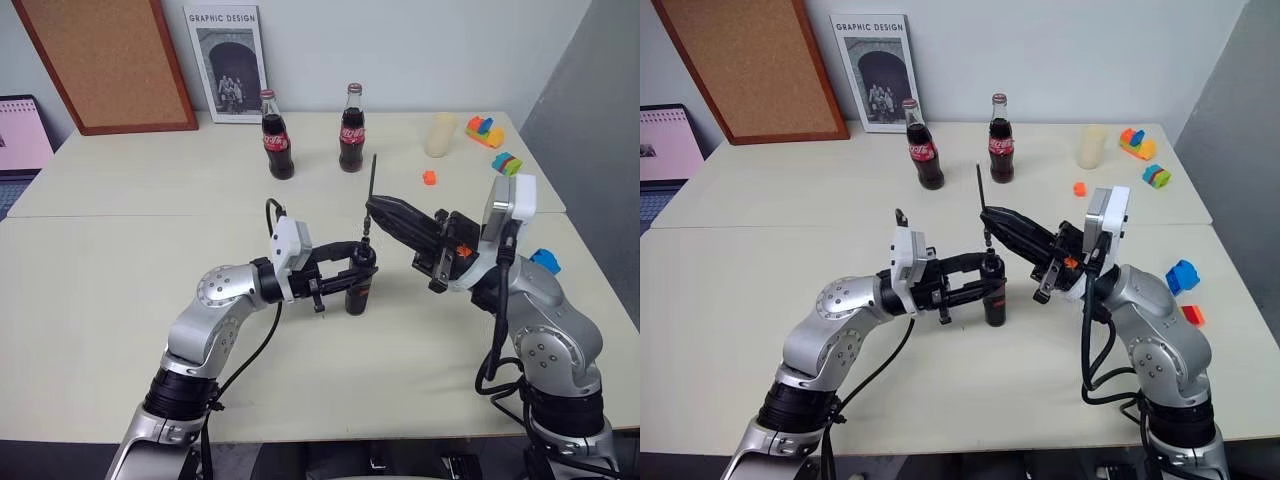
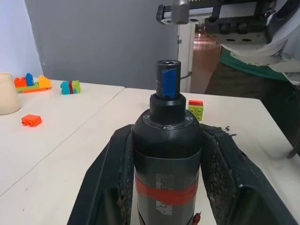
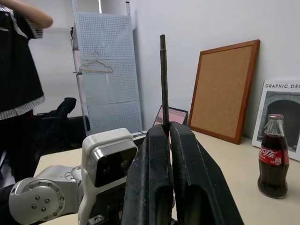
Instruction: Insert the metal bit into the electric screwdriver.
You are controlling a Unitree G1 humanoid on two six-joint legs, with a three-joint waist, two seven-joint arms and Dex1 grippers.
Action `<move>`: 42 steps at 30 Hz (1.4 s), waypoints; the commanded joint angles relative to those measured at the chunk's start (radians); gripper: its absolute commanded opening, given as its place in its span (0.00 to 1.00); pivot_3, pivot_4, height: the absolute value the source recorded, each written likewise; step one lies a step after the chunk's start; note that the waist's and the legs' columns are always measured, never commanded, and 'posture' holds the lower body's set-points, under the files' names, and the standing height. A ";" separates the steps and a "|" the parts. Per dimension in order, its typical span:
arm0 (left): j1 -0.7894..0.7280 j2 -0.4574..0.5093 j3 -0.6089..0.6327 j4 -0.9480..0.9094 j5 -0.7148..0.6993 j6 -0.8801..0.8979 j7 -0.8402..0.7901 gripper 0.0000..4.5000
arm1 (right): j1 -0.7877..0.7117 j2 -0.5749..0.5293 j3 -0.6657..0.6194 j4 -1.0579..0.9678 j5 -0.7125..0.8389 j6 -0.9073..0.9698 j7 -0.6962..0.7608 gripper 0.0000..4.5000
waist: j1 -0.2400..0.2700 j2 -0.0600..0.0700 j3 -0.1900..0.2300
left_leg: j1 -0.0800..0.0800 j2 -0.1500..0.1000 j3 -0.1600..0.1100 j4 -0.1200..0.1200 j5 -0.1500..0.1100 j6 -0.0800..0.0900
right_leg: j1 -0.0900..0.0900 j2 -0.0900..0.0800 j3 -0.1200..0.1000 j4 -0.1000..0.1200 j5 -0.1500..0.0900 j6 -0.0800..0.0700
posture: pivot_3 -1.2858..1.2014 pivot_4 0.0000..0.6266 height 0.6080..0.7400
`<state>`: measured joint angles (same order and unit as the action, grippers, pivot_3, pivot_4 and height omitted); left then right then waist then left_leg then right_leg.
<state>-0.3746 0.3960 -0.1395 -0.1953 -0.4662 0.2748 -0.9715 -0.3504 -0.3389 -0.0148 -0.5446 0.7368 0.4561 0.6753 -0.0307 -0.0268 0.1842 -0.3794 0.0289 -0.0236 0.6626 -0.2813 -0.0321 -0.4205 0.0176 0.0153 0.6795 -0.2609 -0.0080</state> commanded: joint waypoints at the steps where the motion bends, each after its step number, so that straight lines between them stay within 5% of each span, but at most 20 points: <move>1: 0.018 0.014 -0.006 -0.004 0.012 -0.002 -0.007 0.36 | 0.006 -0.006 0.004 -0.017 -0.005 -0.023 0.006 0.00 | 0.000 0.000 0.000 | 0.000 0.000 0.000 0.000 0.000 0.000 | 0.000 0.000 0.000 0.000 0.000 0.000 | 0.52 0.24 1.00; 24: 0.019 0.021 -0.017 0.002 0.016 -0.015 -0.019 0.36 | 0.040 -0.015 0.034 -0.011 -0.062 -0.057 0.005 0.00 | 0.000 0.000 0.000 | 0.000 0.000 0.000 0.000 0.000 0.000 | 0.000 0.000 0.000 0.000 0.000 0.000 | 0.52 0.24 1.00; 42: 0.013 0.023 -0.024 0.004 0.017 -0.017 -0.022 0.36 | 0.049 -0.148 0.083 -0.058 -0.101 0.062 -0.045 0.00 | 0.000 0.000 -0.001 | 0.014 0.000 0.000 -0.001 0.000 0.000 | 0.012 0.000 0.001 -0.001 -0.001 -0.001 | 0.52 0.24 1.00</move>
<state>-0.3662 0.4082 -0.1468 -0.1883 -0.4593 0.2525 -0.9757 -0.2956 -0.4601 0.0451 -0.5940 0.6475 0.4432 0.6572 -0.0306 -0.0267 0.1834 -0.3648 0.0285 -0.0234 0.6615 -0.2814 -0.0320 -0.4073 0.0176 0.0162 0.6785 -0.2615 -0.0087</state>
